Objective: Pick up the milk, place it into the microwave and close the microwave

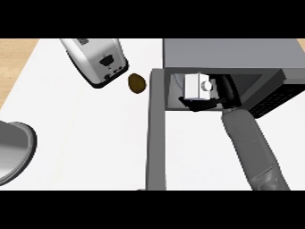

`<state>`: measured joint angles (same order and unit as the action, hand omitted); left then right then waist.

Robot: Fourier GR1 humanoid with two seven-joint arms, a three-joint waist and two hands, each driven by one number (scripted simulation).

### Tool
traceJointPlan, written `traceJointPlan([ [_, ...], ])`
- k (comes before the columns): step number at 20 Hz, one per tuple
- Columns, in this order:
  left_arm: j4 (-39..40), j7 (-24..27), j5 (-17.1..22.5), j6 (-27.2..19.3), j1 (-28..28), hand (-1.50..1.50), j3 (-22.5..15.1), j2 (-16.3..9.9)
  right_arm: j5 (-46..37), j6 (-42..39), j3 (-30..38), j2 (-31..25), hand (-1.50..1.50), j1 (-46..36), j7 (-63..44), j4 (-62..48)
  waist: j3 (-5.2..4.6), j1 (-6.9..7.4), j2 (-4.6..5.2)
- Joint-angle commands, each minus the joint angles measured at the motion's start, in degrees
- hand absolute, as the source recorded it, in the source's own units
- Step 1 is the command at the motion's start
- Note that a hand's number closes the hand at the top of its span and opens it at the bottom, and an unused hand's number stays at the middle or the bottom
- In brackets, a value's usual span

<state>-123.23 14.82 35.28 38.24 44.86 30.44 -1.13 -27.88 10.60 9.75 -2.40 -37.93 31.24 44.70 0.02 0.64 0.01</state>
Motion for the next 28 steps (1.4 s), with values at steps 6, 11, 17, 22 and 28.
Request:
traceJointPlan([
  [6, 4.8, -1.8, -4.0, -0.5, -6.8, -1.5, -1.3, 0.2, -3.2, 11.6, 4.1, -2.9, 1.5, -13.9, -2.0, -17.4, 0.04, 2.12, 1.09],
  [11, 6.7, -1.7, -1.9, 1.2, -7.5, -1.5, 0.8, -2.8, -3.4, 17.5, 7.2, -5.5, 1.5, -16.5, -5.0, -24.4, 0.06, 3.97, 1.77],
  [17, 8.0, -1.5, -3.8, 0.6, -11.5, -1.5, 0.0, -3.3, -0.7, 23.5, 11.8, -7.3, -1.5, -20.1, -4.6, -27.9, 0.14, 4.87, 2.39],
  [22, 8.9, -2.0, -5.1, 0.0, -13.3, -1.5, -0.1, -3.9, -4.3, 28.3, 9.8, -9.2, -1.5, -18.2, -0.9, -31.3, 0.18, 5.8, 3.05],
  [28, 8.0, -3.4, -7.1, 0.0, -15.2, -1.5, -1.7, -4.6, -3.2, 23.9, 10.5, -6.5, -1.5, -21.4, -0.7, -34.6, 0.24, 5.68, 2.67],
])
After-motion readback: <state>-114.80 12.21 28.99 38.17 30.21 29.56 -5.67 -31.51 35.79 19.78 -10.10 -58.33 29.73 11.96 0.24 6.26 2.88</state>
